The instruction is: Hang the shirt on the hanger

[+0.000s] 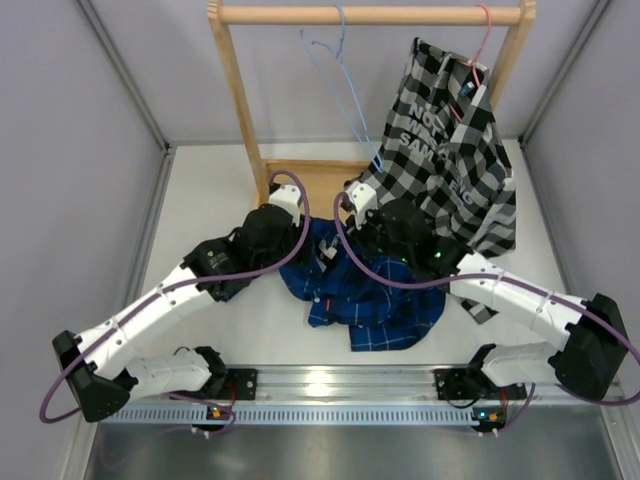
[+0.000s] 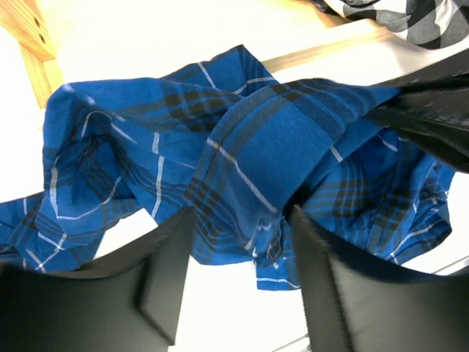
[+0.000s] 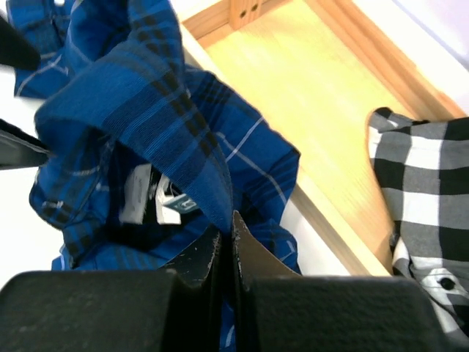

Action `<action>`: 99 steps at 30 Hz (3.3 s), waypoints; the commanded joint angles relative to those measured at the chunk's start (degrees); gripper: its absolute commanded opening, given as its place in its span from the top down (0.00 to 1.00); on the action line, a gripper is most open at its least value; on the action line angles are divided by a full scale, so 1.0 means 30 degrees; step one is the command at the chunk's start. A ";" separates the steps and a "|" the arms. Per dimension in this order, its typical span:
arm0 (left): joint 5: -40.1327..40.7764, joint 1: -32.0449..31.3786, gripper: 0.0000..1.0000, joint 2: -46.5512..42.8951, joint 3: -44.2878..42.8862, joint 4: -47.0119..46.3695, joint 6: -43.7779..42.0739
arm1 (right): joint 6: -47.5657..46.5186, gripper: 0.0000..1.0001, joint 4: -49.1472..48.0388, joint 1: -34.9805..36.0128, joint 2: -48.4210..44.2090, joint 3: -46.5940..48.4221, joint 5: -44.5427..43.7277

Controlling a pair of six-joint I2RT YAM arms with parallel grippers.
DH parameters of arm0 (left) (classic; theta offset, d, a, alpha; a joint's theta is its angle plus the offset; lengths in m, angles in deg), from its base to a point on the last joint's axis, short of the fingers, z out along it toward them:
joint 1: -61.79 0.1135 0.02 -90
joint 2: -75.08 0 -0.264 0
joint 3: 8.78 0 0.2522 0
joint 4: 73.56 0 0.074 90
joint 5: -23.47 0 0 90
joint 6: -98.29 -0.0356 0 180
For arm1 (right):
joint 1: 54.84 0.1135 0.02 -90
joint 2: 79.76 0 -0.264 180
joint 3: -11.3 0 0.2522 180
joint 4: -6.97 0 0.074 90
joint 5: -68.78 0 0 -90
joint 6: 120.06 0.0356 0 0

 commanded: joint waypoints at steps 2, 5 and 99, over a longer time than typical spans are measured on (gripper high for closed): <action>0.0343 -0.0133 0.47 0.0525 -0.0348 -0.0902 -0.0710 | 0.0827 1.00 0.0480 0.0279 0.0079 0.2084 -0.1298; 0.0343 -0.0134 0.56 0.0584 0.0384 -0.1957 -0.1062 | 0.1090 1.00 0.0571 0.0279 0.0168 0.2175 -0.1126; -0.0536 -0.0104 1.00 -0.4894 0.3755 0.1380 -0.2323 | 0.1472 0.79 1.0151 -0.4525 0.7785 2.0602 -0.0802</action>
